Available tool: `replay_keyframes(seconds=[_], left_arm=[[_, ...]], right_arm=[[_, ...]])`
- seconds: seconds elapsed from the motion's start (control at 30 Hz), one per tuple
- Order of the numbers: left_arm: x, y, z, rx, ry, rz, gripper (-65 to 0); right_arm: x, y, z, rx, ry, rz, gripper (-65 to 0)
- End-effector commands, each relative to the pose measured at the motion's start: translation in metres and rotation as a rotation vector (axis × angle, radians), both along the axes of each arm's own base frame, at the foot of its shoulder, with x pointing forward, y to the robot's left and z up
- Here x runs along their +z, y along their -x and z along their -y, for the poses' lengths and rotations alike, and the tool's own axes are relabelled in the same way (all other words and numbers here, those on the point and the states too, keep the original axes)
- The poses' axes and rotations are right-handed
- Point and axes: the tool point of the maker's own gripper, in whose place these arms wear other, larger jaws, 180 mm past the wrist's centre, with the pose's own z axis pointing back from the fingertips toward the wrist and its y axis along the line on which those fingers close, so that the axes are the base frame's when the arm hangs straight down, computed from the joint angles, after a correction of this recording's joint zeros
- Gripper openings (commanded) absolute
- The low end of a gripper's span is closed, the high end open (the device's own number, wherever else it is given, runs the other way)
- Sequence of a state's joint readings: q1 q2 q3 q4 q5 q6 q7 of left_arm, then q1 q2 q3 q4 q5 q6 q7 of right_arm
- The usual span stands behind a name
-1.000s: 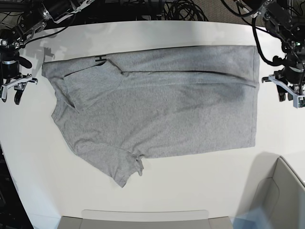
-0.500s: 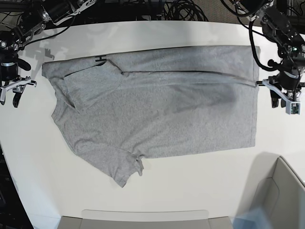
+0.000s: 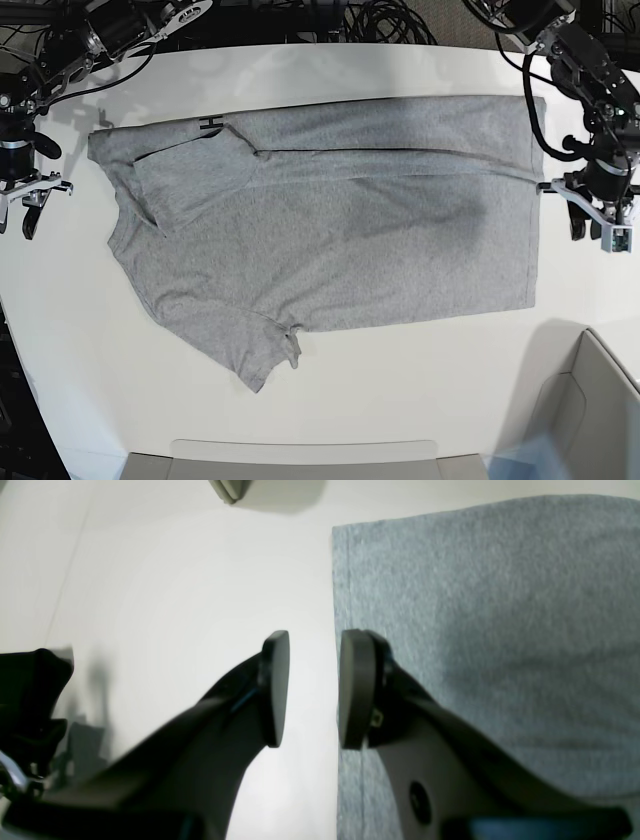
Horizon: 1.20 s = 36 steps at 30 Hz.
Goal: Fold the T-shirt properly
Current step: 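Move the right gripper over the shirt's side edge near the sleeve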
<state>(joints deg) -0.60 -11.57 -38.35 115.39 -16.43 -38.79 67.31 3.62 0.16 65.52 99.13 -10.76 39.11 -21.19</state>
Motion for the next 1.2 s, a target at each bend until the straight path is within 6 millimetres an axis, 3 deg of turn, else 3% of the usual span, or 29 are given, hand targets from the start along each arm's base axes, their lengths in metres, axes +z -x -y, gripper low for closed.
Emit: replay_keyframes(seconds=[0.0, 0.2, 0.53, 0.73, 1.03, 1.17], left_arm=[[0.018, -0.009, -0.001, -0.011, -0.021, 0.064, -48.5], [0.018, -0.01, 0.0, -0.012, -0.018, 0.064, -48.5], [0.01, -0.029, 0.044, -0.15, -0.008, 0.04, -48.5], [0.003, -0.029, 0.055, -0.154, 0.03, 0.04, -48.5], [0.003, -0.029, 0.055, -0.154, 0.03, 0.038, -48.5], [0.003, -0.029, 0.055, -0.154, 0.03, 0.038, -48.5]], right_arm=[[0.018, -0.005, -0.001, 0.025, 0.033, 0.047, -35.9], [0.03, -0.016, -0.002, 0.026, 0.034, 0.086, -35.9], [0.031, -0.044, -0.037, 0.146, 0.04, 0.079, -35.9], [0.021, -0.057, -0.057, 0.212, 0.022, 0.058, -35.9], [0.001, -0.078, -0.085, 0.302, -0.029, 0.023, -35.9], [-0.006, -0.087, -0.087, 0.307, -0.065, 0.02, -35.9]])
